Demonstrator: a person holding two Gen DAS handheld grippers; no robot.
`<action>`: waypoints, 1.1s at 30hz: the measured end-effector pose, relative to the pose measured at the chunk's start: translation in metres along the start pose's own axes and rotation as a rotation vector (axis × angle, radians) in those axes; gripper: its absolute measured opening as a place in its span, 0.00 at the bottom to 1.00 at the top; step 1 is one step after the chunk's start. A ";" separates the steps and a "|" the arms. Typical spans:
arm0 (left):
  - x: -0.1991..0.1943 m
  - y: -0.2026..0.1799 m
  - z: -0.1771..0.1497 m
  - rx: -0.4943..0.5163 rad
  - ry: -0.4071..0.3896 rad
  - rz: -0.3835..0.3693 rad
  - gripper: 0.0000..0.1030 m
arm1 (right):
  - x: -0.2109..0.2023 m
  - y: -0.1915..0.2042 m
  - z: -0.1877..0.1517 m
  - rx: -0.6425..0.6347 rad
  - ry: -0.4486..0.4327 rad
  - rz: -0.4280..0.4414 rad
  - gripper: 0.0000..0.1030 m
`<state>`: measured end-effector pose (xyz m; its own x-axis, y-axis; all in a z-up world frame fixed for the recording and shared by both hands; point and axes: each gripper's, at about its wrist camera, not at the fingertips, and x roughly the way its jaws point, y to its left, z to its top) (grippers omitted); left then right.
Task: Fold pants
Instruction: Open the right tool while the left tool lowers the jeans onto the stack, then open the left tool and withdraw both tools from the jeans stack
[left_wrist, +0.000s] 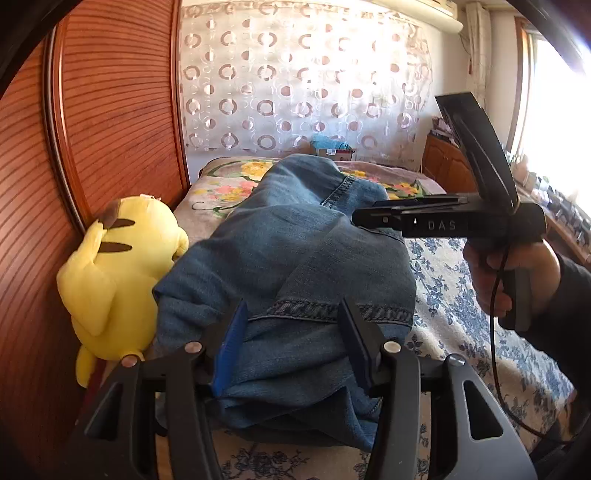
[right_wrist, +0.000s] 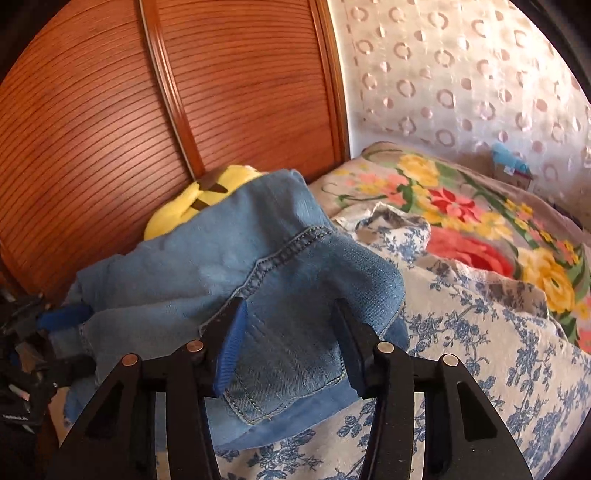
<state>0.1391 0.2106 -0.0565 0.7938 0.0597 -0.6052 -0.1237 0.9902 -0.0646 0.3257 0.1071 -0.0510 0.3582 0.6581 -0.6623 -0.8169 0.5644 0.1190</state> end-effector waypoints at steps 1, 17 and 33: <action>0.000 -0.001 -0.001 0.003 0.001 0.003 0.50 | 0.001 0.001 -0.002 -0.004 0.002 -0.007 0.47; -0.030 -0.030 0.001 0.016 -0.069 -0.021 0.72 | -0.084 0.003 -0.050 0.052 -0.088 -0.064 0.47; -0.062 -0.110 0.016 0.098 -0.155 -0.100 0.92 | -0.189 -0.009 -0.101 0.087 -0.206 -0.181 0.48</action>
<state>0.1134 0.1003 0.0007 0.8821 -0.0287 -0.4702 0.0131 0.9993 -0.0363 0.2194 -0.0723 -0.0012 0.5866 0.6249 -0.5152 -0.6923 0.7170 0.0815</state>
